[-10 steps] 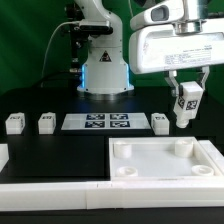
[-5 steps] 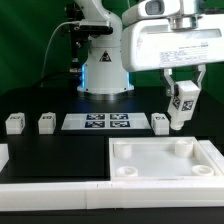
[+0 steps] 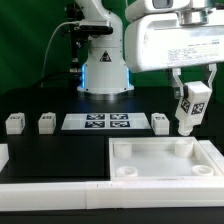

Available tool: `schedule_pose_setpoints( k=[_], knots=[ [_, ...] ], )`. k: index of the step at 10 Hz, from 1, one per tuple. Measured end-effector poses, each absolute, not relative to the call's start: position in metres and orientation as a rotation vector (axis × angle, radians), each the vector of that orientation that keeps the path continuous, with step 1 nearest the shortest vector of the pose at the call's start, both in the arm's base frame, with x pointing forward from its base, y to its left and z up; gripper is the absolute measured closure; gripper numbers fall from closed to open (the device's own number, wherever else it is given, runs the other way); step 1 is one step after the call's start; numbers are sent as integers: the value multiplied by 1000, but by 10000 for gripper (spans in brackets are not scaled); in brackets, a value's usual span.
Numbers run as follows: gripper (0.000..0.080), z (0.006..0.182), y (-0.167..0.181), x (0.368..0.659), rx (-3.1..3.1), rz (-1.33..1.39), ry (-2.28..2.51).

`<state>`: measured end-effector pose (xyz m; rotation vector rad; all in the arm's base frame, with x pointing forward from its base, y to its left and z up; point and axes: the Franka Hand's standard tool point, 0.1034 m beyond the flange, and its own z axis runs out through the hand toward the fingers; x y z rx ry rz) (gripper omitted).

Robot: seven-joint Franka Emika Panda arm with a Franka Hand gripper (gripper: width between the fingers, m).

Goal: Assemble one leg

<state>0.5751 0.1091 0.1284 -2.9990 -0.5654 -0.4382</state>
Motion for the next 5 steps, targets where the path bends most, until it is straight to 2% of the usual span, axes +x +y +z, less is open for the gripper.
schedule_pose_setpoints(
  k=[2,3,4,5],
  knots=[
    [506,130,108,579,-2991,-497,-578],
    [506,131,99,584,-2959,-737,-594],
    [506,122,94,579,-2967,-706,-592],
    [506,125,94,592,-2963,-716,-604]
  ],
)
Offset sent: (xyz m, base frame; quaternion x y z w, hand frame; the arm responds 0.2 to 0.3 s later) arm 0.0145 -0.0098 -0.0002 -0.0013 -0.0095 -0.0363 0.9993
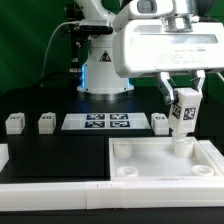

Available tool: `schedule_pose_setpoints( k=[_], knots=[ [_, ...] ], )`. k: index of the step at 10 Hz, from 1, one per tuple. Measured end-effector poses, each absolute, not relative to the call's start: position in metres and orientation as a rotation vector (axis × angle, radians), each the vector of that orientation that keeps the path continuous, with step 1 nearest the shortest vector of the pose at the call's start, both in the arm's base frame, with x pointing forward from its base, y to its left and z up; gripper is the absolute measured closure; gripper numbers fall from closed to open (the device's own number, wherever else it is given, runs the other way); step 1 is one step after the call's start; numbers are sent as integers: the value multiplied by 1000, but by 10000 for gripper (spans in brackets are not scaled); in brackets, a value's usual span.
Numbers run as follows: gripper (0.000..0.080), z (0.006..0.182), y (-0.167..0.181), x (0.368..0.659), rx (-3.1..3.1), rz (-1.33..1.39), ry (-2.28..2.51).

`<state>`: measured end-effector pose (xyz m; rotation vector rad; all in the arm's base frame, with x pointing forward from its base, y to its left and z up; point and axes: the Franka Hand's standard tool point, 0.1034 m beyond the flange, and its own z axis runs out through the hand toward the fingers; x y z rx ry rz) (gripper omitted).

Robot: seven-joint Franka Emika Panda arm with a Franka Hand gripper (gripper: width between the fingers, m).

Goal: Assemble one leg

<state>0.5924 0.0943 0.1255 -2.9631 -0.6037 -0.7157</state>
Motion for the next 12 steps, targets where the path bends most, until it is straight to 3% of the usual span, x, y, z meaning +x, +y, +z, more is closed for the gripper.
schedule_pose_setpoints(
  k=[2,12],
  knots=[
    [506,119,97,616,-2935,-822,-668],
    [506,106,105,626,-2932,-800,-584]
  ],
)
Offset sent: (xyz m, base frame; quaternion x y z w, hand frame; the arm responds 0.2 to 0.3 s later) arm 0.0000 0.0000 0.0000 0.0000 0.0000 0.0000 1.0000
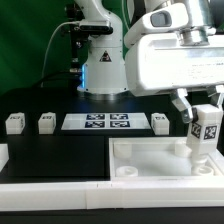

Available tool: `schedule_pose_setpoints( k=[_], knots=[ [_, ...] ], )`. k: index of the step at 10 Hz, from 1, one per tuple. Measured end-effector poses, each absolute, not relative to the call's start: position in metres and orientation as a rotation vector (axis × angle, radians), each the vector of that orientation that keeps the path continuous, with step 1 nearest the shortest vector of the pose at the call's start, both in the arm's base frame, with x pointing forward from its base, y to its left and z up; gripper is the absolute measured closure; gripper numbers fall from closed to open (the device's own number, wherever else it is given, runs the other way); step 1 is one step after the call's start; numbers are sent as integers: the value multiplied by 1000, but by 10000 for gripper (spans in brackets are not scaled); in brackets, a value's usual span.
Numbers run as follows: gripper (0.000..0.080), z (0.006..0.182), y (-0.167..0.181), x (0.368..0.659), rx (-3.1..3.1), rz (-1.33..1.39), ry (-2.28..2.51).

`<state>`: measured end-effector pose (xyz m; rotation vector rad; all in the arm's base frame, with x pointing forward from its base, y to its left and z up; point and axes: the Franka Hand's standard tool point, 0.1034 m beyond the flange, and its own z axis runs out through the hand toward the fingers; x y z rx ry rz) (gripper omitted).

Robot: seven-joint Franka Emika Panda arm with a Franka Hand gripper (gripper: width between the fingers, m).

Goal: Assemble one leg

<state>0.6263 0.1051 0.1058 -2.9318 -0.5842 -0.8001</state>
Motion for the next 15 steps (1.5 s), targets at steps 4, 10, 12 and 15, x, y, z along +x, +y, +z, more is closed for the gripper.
schedule_pose_setpoints(
  k=[4,10,12,15],
  knots=[
    [506,104,108,625,-2931,-794,-585],
    [506,94,114,622,-2927,-776,-594],
    [506,88,115,620,-2928,-766,-592],
    [506,82,115,619,-2926,-773,-590]
  ],
)
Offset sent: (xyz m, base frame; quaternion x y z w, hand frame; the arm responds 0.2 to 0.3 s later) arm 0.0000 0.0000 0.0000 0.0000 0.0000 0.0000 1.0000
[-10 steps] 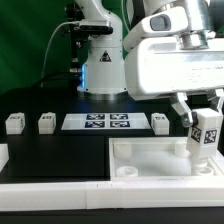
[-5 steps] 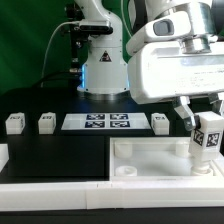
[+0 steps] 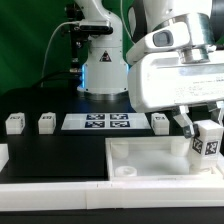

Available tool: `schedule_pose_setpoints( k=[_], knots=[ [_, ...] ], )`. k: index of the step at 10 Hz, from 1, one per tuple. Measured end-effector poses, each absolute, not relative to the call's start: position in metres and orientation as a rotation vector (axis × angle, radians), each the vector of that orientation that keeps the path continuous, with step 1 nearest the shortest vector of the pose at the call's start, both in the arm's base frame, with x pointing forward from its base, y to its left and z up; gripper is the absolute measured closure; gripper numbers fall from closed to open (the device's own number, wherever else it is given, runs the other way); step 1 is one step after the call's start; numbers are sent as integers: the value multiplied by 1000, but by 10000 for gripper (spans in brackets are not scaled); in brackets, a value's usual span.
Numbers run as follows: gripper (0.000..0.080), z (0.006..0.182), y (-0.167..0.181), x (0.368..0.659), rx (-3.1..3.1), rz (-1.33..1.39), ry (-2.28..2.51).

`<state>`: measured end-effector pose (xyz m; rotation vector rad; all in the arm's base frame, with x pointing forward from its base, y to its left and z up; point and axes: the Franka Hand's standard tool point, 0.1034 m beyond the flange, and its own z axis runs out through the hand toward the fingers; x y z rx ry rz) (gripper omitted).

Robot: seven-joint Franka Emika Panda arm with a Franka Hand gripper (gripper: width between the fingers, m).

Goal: Assemble one leg

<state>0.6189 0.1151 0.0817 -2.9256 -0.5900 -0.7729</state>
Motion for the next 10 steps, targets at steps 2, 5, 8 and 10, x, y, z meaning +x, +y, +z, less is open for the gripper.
schedule_pose_setpoints(
  k=[2,5,8,10],
  knots=[
    [506,81,115,622,-2916,-826,-584],
    [506,82,115,623,-2912,-845,-584],
    [199,84,115,624,-2912,-851,-586],
    [159,87,113,625,-2912,-857,-590]
  ],
)
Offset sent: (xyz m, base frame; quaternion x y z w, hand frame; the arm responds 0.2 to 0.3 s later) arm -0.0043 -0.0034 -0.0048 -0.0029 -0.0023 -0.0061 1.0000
